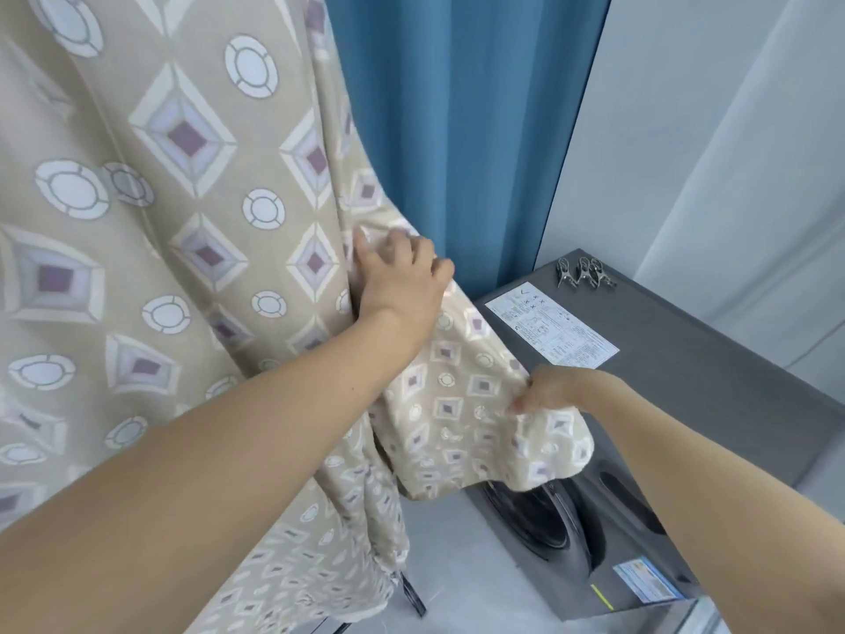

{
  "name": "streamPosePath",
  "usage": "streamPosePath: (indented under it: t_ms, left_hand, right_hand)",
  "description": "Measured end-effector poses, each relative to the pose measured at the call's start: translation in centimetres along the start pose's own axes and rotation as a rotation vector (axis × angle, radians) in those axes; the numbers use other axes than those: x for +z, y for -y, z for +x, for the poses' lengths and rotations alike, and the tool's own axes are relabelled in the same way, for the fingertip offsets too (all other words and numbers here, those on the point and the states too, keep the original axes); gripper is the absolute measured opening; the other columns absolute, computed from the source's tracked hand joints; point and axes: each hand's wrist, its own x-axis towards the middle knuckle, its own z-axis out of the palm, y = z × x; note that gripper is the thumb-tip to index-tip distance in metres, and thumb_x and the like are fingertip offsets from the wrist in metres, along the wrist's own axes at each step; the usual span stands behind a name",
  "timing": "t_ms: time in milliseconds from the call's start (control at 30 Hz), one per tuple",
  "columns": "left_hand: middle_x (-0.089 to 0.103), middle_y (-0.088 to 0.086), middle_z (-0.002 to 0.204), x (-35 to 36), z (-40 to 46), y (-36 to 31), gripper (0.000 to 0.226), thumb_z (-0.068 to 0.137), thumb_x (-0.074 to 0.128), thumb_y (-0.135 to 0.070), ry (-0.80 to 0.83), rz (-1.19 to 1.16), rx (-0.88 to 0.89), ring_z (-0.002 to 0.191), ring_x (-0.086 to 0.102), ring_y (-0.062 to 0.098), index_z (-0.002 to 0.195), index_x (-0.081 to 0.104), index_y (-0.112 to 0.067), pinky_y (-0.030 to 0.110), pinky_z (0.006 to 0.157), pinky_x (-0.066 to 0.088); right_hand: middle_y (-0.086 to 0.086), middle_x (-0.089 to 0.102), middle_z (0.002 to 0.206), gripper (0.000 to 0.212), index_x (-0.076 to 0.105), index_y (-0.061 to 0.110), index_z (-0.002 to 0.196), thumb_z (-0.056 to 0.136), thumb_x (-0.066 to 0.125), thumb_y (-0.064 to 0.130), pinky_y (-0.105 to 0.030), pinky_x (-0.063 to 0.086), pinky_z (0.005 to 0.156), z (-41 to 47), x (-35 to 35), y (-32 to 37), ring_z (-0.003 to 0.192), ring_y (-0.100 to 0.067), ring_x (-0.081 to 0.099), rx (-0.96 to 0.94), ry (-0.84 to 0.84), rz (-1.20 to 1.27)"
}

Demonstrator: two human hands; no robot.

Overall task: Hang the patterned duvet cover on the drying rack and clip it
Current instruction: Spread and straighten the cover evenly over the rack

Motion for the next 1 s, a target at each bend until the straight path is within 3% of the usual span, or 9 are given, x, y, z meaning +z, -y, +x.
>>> streamPosePath:
  t_ms: [100,200,267,367,500,633,800,900,1000]
  left_hand:
    - [-0.013,0.016,0.157,1.0,0.1,-0.4,0.085,0.088,0.059,-0.027,0.144,0.042,-0.019,0.14,-0.019,0.052,0.153,0.004,-0.026,0.086,0.091,0.0]
    - [-0.013,0.017,0.159,2.2,0.3,0.3,0.074,0.096,0.046,-0.028,0.214,0.112,-0.175,0.14,-0.021,0.053,0.156,0.005,-0.015,0.076,0.103,0.007]
    - [-0.015,0.019,0.16,2.8,0.1,0.8,0.077,0.097,0.041,-0.037,0.235,0.164,-0.204,0.14,-0.022,0.052,0.156,-0.001,-0.011,0.076,0.101,-0.005]
    - [-0.01,0.014,0.162,3.7,-0.4,0.2,0.078,0.095,0.038,-0.041,0.181,0.199,0.009,0.145,-0.019,0.042,0.156,0.0,-0.011,0.078,0.095,-0.017]
    - [0.019,0.009,0.157,5.0,-2.9,-3.0,0.08,0.085,0.045,-0.058,0.177,-0.212,0.283,0.146,0.006,0.032,0.15,0.027,-0.015,0.069,0.109,-0.007]
    - [0.014,0.006,0.16,7.1,-6.3,-6.3,0.12,0.063,0.038,-0.093,0.39,-0.568,0.176,0.147,0.007,0.029,0.153,0.021,-0.015,0.058,0.116,0.0]
    - [0.006,0.003,0.16,8.5,-7.8,-9.3,0.133,0.05,0.039,-0.099,0.45,-0.909,-0.076,0.148,-0.003,0.027,0.154,0.01,-0.021,0.062,0.116,-0.001]
    - [0.047,0.005,0.137,9.1,-7.4,-9.8,0.072,0.081,0.047,-0.067,0.313,-0.993,-0.158,0.134,0.036,0.032,0.136,0.046,-0.02,0.052,0.111,0.03]
    - [0.063,0.001,0.089,9.4,-6.8,-8.3,0.021,0.091,0.041,-0.021,0.283,-1.279,-0.36,0.086,0.06,0.025,0.096,0.061,-0.019,0.039,0.084,0.052]
  right_hand:
    - [0.0,0.064,0.115,0.055,0.06,0.013,0.119,0.077,0.072,0.048,-0.035,0.047,0.094,-0.6,-0.6,0.1,0.104,-0.023,0.06,0.023,0.014,-0.067]
    - [-0.002,0.06,0.116,0.056,0.056,0.011,0.125,0.081,0.072,0.042,-0.034,0.053,0.09,-1.1,-0.2,-0.8,0.105,-0.026,0.061,0.088,0.09,-0.082]
    - [-0.004,0.059,0.114,0.043,0.055,0.01,0.117,0.087,0.068,0.038,-0.03,0.057,0.077,-1.4,0.0,-1.3,0.1,-0.025,0.063,0.136,0.116,0.087]
    - [-0.004,0.06,0.091,0.02,0.054,0.01,0.095,0.098,0.055,0.03,-0.022,0.05,0.052,-1.7,-0.8,-0.9,0.072,-0.015,0.063,0.125,0.033,0.378]
    - [-0.008,0.067,0.109,0.013,0.062,0.012,0.096,0.09,0.068,0.022,-0.034,0.053,0.083,-2.5,-3.6,1.0,0.097,-0.024,0.065,-0.03,0.052,0.782]
    - [-0.006,0.073,0.1,0.015,0.071,0.009,0.099,0.09,0.066,0.019,-0.044,0.049,0.098,-3.6,-6.0,1.9,0.093,-0.024,0.065,-0.12,0.184,0.823]
    - [-0.012,0.067,0.093,0.022,0.062,0.002,0.112,0.093,0.055,0.011,-0.032,0.057,0.073,-4.7,-7.5,3.4,0.078,-0.021,0.067,-0.352,0.355,0.949]
    - [-0.017,0.062,0.092,0.013,0.07,0.007,0.096,0.094,0.057,0.009,-0.032,0.057,0.066,-4.9,-7.9,4.8,0.078,-0.026,0.064,-0.395,0.286,0.913]
    - [-0.008,0.05,0.064,0.012,0.067,0.011,0.087,0.095,0.058,0.011,-0.029,0.056,0.06,-4.9,-8.5,5.9,0.061,-0.021,0.053,-0.328,0.118,0.755]
